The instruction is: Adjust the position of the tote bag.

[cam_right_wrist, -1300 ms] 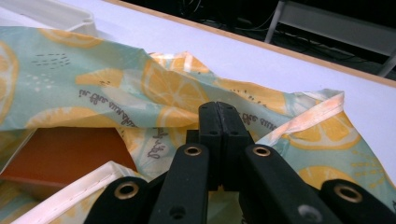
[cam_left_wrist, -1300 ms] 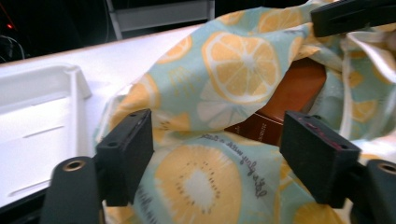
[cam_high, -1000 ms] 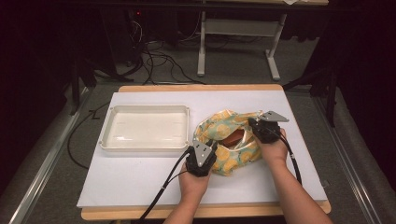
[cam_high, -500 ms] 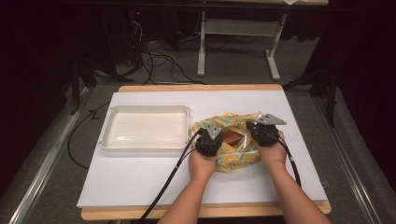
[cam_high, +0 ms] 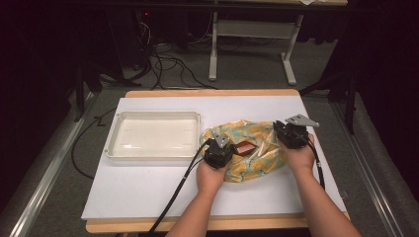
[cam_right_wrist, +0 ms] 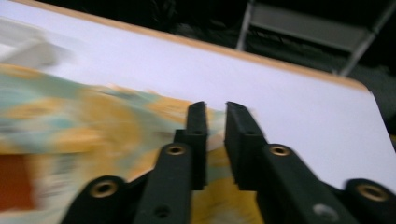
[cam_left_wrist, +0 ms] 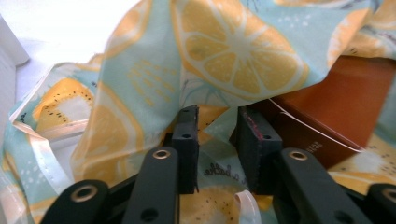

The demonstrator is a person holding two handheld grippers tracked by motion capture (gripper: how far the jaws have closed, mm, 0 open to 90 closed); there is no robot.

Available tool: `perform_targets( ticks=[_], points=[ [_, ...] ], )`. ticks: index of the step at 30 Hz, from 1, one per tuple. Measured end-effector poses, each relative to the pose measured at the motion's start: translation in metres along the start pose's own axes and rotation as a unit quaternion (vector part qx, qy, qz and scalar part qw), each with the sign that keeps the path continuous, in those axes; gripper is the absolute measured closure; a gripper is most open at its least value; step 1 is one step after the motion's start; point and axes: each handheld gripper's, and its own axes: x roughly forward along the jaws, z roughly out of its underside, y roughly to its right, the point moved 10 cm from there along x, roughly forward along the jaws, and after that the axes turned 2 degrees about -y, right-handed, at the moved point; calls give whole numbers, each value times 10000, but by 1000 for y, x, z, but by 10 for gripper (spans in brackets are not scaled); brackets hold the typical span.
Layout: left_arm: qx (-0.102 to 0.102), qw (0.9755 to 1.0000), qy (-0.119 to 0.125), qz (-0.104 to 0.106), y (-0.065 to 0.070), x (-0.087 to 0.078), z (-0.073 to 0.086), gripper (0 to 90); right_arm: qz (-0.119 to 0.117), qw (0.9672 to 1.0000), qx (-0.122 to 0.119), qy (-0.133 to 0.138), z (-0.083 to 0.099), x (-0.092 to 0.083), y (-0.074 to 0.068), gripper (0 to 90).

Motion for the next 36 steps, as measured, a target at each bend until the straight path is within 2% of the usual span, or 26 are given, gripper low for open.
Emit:
perform_targets(
  ticks=[1,4,5,7,8,9,10,13,15,17,20,24,27,29,30,32,34,36],
  points=[
    [-10,10000,18,12,0,-1,0,689,125,9999,-3,-38,3,5,9,894],
    [-16,10000,34,43,0,-1,-1,691,242,9993,197,-182,9,17,29,900],
    [-18,10000,39,55,0,0,-1,698,295,9990,193,-267,12,23,37,900],
    [-6,9999,81,78,1,0,-1,723,284,9986,214,-389,18,31,44,900],
    [28,9999,78,97,1,1,-1,740,180,9982,254,-511,22,36,45,900],
    [46,9999,96,102,3,2,-1,809,-217,9972,284,-662,28,44,39,900],
    [82,9999,98,87,3,2,-1,809,-217,9972,284,-662,28,44,39,900],
    [88,9999,89,28,2,4,-1,900,-525,9960,352,-623,29,43,34,900],
    [86,9999,99,104,1,4,-2,900,-724,9948,365,-616,33,37,33,900],
    [183,9997,71,116,-1,2,0,900,-869,9939,346,-585,38,27,31,900],
    [129,9998,94,117,-3,-2,3,900,-769,9953,268,-529,44,12,24,900],
    [107,9998,68,128,-5,-13,9,900,-713,9959,388,-399,55,-18,5,900],
    [129,9997,82,180,-5,-24,15,900,-708,9960,391,-372,59,-26,-2,900],
    [230,9995,54,213,-4,-27,16,900,-662,9965,272,-422,63,-28,-5,900],
    [239,9995,77,167,-4,-30,16,867,-556,9972,186,-468,64,-29,-3,900],
    [162,9996,165,147,-4,-35,12,806,-303,9987,179,-361,56,-38,3,900],
    [241,9991,337,115,-3,-44,7,795,-180,9996,69,-204,45,-49,6,900],
    [291,9983,498,67,-3,-53,3,788,-161,9999,-2,-4,29,-63,3,900]
  ],
)
